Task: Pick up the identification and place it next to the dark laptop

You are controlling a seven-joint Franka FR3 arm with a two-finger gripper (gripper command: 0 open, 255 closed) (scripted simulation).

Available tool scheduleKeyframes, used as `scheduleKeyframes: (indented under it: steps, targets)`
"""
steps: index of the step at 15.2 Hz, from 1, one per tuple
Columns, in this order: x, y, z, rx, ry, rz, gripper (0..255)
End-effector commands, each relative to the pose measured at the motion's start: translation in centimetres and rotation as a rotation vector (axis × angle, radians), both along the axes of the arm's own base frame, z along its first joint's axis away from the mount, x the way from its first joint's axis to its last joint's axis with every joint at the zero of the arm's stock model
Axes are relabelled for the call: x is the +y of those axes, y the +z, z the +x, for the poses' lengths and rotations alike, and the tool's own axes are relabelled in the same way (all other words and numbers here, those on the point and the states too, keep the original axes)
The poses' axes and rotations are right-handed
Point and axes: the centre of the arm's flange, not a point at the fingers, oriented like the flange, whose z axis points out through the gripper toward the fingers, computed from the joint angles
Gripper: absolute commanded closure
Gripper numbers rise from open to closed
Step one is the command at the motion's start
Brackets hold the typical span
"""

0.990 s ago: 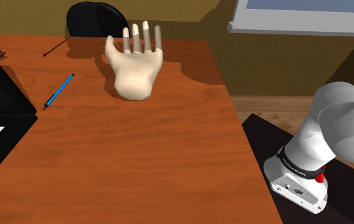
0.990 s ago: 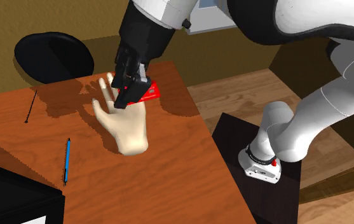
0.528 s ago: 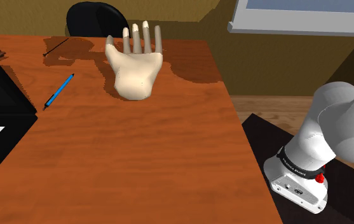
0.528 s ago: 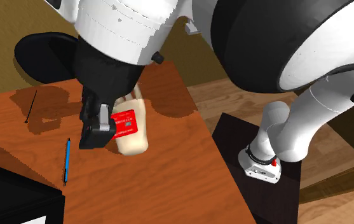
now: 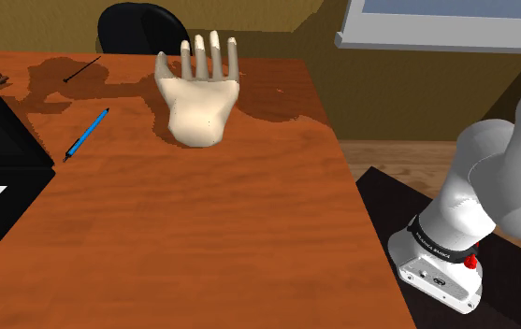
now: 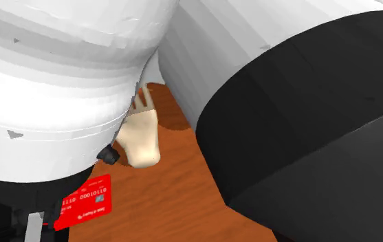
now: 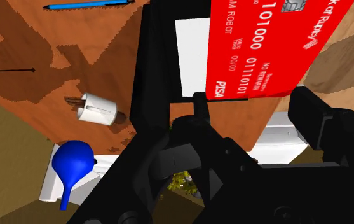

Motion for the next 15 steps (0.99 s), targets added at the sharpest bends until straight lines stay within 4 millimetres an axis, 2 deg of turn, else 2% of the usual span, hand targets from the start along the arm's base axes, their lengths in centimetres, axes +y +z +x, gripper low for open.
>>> scheduleKeyframes:
  steps: [1,5,6,15]
  targets:
    - [2.7,0.0,-0.3,0.000,-0.004,0.001,255]
    - [7.9,0.0,-1.1,0.000,-0.004,0.001,255]
    - [8.7,0.0,-1.3,0.000,-0.004,0.001,255]
    - [8.7,-4.8,-1.3,0.000,-0.004,0.001,255]
